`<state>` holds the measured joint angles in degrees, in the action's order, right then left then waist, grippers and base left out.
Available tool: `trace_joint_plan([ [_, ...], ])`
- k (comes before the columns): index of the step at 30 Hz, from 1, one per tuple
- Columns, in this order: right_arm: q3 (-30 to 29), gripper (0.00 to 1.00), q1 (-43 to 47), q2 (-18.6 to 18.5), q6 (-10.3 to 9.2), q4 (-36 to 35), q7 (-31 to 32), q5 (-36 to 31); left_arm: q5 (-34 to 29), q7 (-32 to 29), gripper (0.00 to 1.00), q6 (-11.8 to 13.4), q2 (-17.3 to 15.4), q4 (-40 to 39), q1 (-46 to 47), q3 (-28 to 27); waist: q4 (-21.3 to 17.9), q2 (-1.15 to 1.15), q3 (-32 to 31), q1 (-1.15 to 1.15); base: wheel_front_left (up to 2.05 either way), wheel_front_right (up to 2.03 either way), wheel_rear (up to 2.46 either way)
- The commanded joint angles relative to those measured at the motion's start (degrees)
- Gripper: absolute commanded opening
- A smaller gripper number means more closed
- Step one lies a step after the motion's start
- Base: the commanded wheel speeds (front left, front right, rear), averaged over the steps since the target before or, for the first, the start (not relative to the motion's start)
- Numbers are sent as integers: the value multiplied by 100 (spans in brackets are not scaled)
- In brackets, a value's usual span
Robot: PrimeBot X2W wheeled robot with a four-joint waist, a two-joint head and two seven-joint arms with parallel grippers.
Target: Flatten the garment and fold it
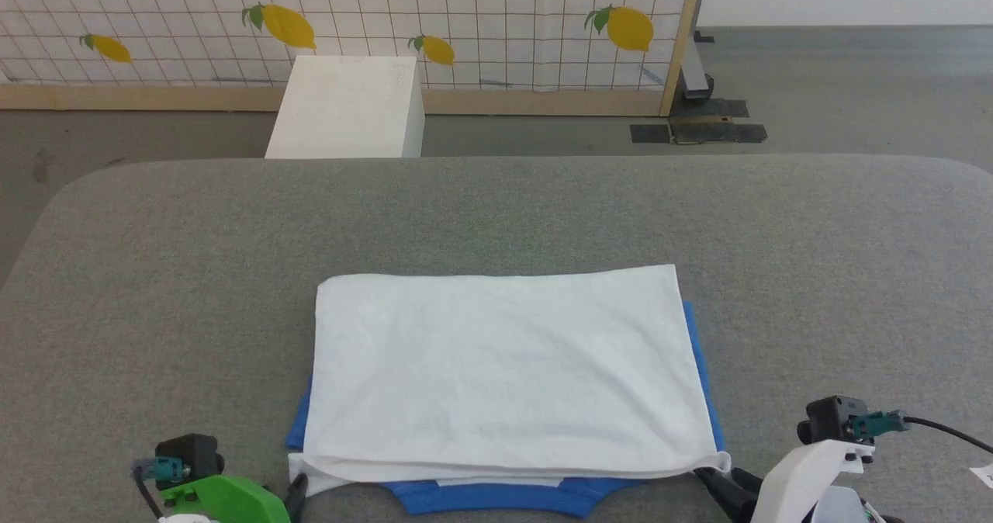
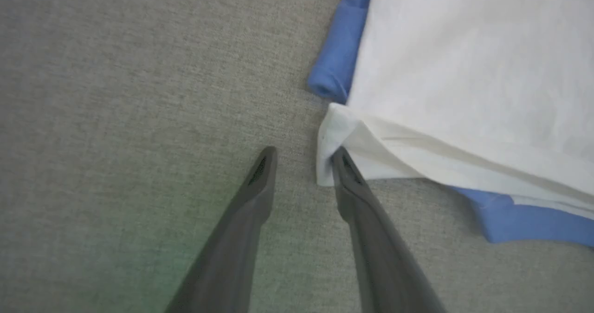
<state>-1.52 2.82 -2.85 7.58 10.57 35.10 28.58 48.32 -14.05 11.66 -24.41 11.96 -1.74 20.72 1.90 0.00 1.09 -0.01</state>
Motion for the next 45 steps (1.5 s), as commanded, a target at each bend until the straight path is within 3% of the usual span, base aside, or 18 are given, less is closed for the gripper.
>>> trace_joint_plan([
  [1,-38,100,109,-3,-9,-169,85,-14,45,-57,100,96,-92,-44,-138,-80,9,0,-57,1,0,0,0],
  [5,-300,100,276,-3,-9,-893,322,-13,92,-61,100,410,-313,-404,-207,-404,27,0,-150,1,0,0,0],
  [9,-619,100,177,-3,-9,-1690,553,-129,-61,575,100,650,-485,-1000,-155,-925,24,0,-183,1,0,0,0],
  [12,-745,100,-87,-3,-9,-1963,804,-167,-405,1409,100,600,-520,-1386,26,-1152,40,0,-159,1,0,0,0],
  [14,-738,100,-342,-3,-9,-2046,965,-531,-655,2023,100,480,-468,-1545,180,-1194,62,0,-106,1,0,0,0],
  [18,-427,100,-926,-5,-9,-1641,1341,-1172,-1297,2805,100,267,-407,-1604,413,-1152,47,0,61,1,0,0,0],
  [26,58,100,-1827,-18,-9,-73,1613,-2368,-2498,2902,100,-87,146,-1827,623,-1278,212,0,462,1,0,0,0],
  [38,355,100,-1965,-4,-9,1338,1547,-2158,-2979,2904,100,-816,893,-1568,462,-1742,351,0,751,1,0,0,0],
  [39,367,38,-1984,-4,-9,1384,1523,-2146,-3014,2904,100,-860,939,-1541,447,-1781,335,0,741,1,0,0,0],
  [40,355,31,-2002,-4,-9,1404,1471,-2116,-3038,2904,100,-894,974,-1517,431,-1811,321,0,730,1,0,0,0],
  [41,319,0,-2019,-4,-9,1433,1432,-2065,-3069,2904,100,-928,1018,-1493,411,-1854,298,0,706,1,0,0,0],
  [45,11,0,-2053,-41,-9,1349,1260,-2032,-3161,2904,100,-1032,1174,-1444,347,-1997,244,0,634,1,0,0,0],
])
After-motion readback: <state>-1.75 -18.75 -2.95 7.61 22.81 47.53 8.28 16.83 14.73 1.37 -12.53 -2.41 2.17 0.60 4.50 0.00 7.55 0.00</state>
